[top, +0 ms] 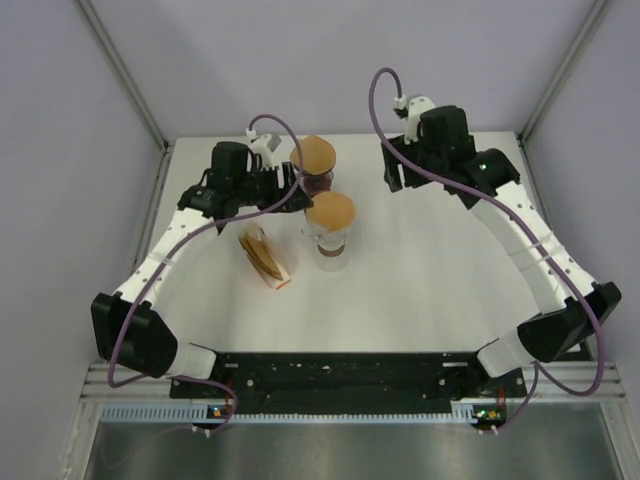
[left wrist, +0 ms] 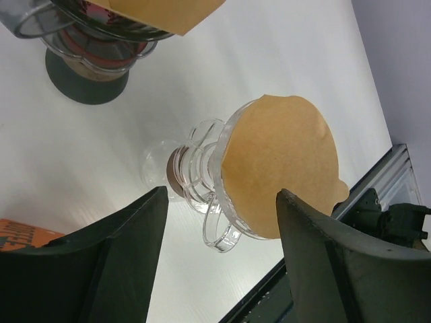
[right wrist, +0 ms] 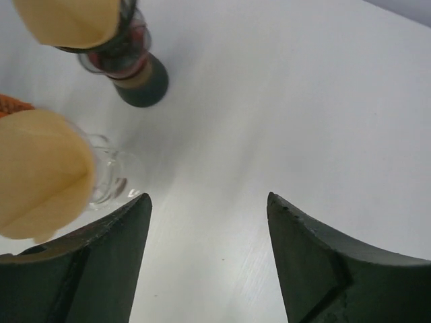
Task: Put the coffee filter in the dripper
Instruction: Reset both arms
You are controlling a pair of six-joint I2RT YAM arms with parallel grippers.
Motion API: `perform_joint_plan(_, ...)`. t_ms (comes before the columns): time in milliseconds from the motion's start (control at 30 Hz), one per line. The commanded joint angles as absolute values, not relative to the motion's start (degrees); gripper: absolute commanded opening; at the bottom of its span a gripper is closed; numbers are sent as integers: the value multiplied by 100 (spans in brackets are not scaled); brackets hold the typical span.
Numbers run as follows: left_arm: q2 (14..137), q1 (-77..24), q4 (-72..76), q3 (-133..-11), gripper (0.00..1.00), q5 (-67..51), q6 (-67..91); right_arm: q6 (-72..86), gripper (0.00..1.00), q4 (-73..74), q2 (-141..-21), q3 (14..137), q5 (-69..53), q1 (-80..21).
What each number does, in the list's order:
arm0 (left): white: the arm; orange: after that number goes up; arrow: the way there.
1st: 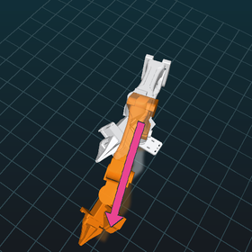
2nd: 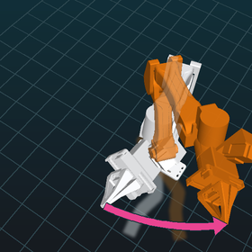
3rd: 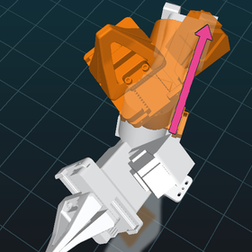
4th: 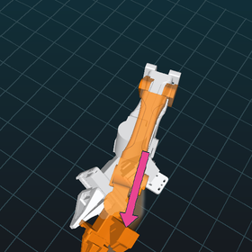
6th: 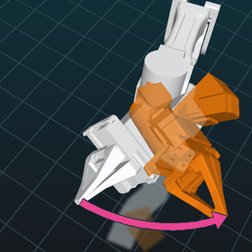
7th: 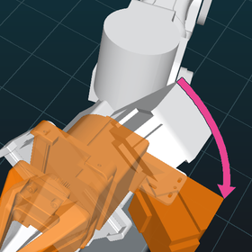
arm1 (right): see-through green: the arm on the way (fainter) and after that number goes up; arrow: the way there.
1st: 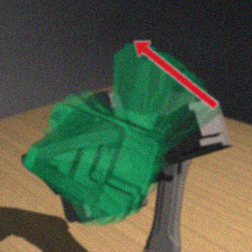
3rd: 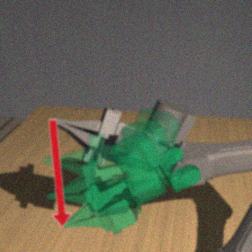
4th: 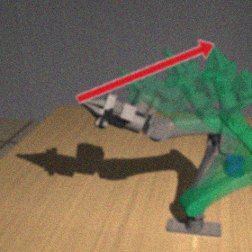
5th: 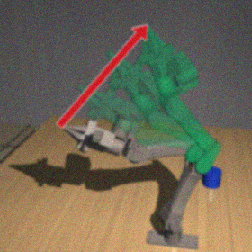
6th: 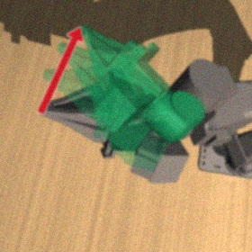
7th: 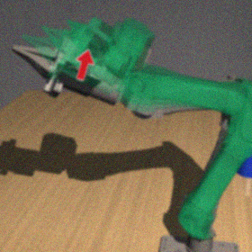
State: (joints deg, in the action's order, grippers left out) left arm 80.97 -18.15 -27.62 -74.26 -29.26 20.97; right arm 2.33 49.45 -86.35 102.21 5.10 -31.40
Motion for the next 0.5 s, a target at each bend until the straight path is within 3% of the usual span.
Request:
perform_joint_plan(0, 7770, -1662, -2742, -7796, 74, -2672, 1714, 369, 75, 4045, -7920, 9285, 291, -2357)
perform_joint_plan(100, 7621, -1215, -2655, -7796, 80, -2313, 1688, 527, 88, 3307, -7402, 8248, -280, -1453)
perform_joint_plan(167, 7445, -802, -2436, -7621, 82, -2075, 1495, 571, 89, 2701, -7094, 7492, -369, -934)
perform_joint_plan(367, 6909, 402, -1619, -6498, 89, -899, 608, 930, 97, 1803, -6540, 5970, 490, -334)
perform_joint_plan(467, 6759, 1044, -1083, -5794, 93, -984, 632, 1571, 98, 1311, -6425, 5354, 1247, -334)
